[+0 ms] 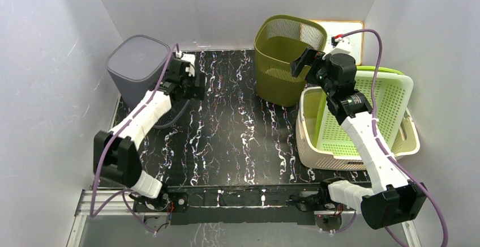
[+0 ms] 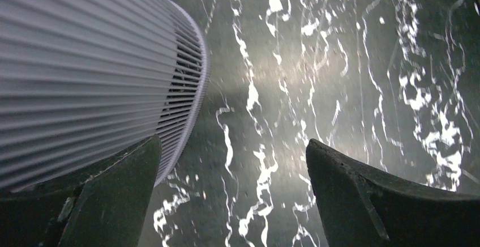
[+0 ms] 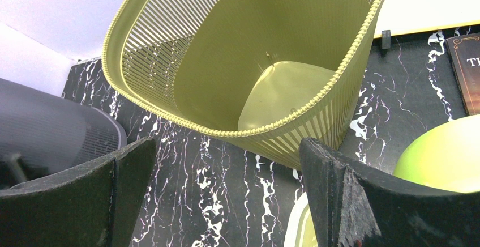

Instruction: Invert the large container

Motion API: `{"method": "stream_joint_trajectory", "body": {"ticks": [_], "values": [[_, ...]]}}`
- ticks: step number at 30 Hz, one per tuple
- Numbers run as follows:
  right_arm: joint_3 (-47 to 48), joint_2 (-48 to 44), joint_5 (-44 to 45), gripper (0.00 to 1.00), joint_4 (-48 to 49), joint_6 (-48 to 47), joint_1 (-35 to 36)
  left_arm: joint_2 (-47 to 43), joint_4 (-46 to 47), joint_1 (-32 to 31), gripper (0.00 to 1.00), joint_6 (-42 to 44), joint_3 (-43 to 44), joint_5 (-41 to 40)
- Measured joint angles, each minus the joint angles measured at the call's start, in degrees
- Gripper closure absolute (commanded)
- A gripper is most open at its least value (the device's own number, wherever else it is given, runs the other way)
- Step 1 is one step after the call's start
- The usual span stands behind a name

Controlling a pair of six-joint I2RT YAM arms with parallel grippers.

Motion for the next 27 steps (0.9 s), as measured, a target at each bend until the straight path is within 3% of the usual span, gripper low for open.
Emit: {"method": "stream_joint_trajectory", "body": {"ticks": [12,21,27], "values": [[0.02,-1.22,0.20,0.02,-1.01,-0.68,0.00,22.56,8.15,14.82,0.02,5.22,20.22,8.20],[0.09,-1.81,0.63,0.02,-1.29,-1.27,0.00,34.07,8.24,16.39,0.02,7.02,34.32,11.78],[0.09,-2.47,1.38,0.02,-2.05,-1.53,0.00,33.70,6.84,15.91,0.02,5.20,34.49,17.27]]}}
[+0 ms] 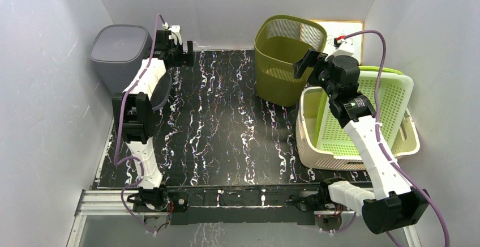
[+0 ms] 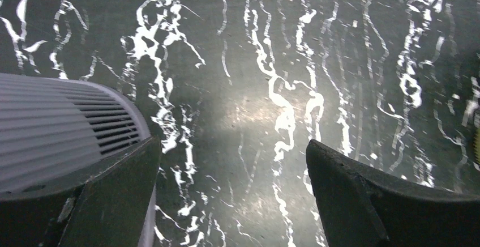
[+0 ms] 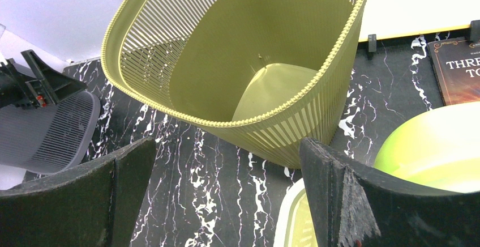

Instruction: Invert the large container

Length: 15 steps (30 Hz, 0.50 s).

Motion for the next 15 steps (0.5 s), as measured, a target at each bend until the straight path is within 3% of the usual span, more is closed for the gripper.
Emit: {"method": "stream_joint_trajectory", "body": {"ticks": [6,12,15], "values": [[0.24,-0.07,0.11,0.02,-1.51,-1.64,0.02,-7.54,-5.20,-4.94,0.02,-3.13,-4.22,4.13],[0.24,-0.17,1.66,0.02,-1.95,-2.29,0.02,-17.33,-5.16,-18.49,0.02,-10.38,-4.39,11.39],[1.18,-0.13,2.89,0.02,-2.21,-2.38,0.02,-19.17,-2.64,-22.18,0.01,-14.78,-1.31,15.21]]}}
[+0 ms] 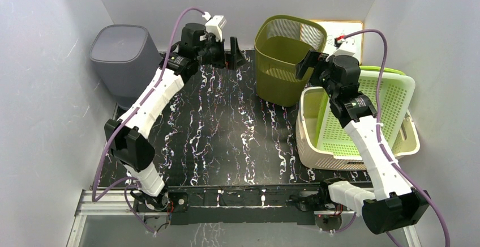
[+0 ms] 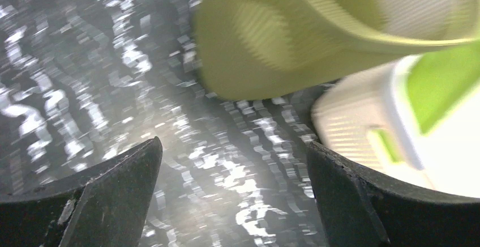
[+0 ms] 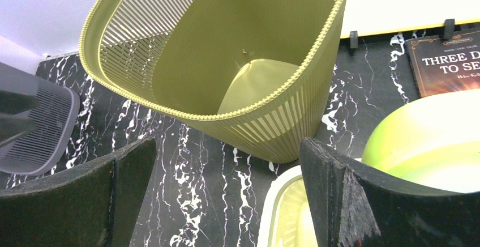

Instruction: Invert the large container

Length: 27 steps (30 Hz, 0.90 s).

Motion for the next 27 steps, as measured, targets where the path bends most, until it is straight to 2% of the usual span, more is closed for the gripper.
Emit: {"method": "stream_joint_trajectory", "body": {"ticks": [9,19,27], "values": [[5.57,0.83,0.04,0.02,0.44,-0.04,-0.02,2.91,6.40,-2.01,0.02,-6.03,4.13,-0.61],[6.54,1.22,0.09,0.02,0.20,-0.50,-0.02,14.19,11.98,-2.49,0.02,-12.79,5.97,-1.49],[6.67,1.22,0.33,0.02,0.20,-1.60,-0.02,14.93,17.00,-2.58,0.02,-16.63,6.36,-0.70]]}}
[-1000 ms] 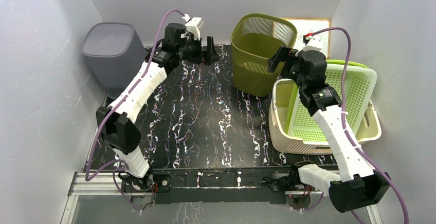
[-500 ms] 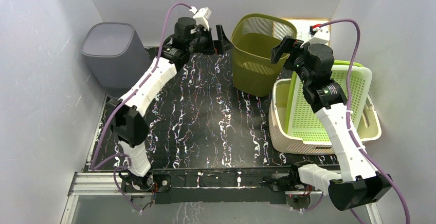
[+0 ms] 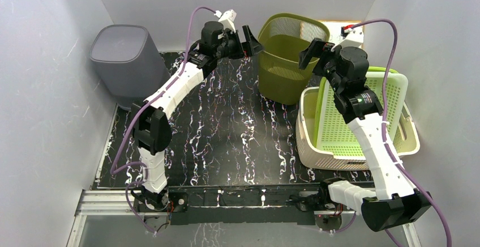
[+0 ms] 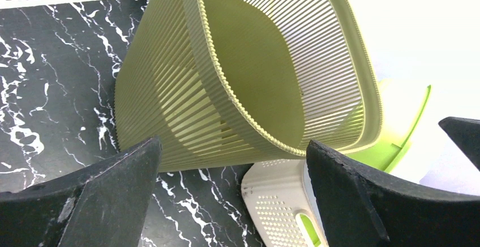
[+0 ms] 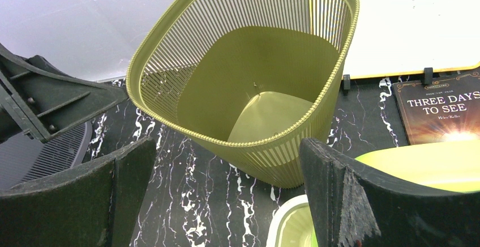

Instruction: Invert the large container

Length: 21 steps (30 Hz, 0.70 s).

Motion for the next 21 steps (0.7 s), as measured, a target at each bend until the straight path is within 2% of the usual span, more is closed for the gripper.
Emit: {"method": "stream_joint_trajectory", "body": {"ticks": [5,8,12,18,21], "values": [[0.00,0.00,0.15,0.02,0.04,-0.13,0.00,-2.58,3.45,-0.09,0.02,-1.99,-4.61,0.57],[-0.02,0.00,0.13,0.02,0.07,-0.11,0.00,-2.73,3.61,-0.20,0.04,-2.86,-4.26,0.15],[0.00,0.13,0.20,0.02,0.26,-0.11,0.00,-1.40,2.97,-0.28,0.06,-4.68,-0.11,-0.98],[0.00,0.72,0.98,0.02,0.42,-0.22,-0.02,5.03,2.01,-0.28,0.13,-6.69,10.58,-1.66],[0.00,0.72,1.55,0.02,0.46,-0.33,-0.04,7.74,0.96,-0.33,0.14,-6.93,11.76,-1.66]]}}
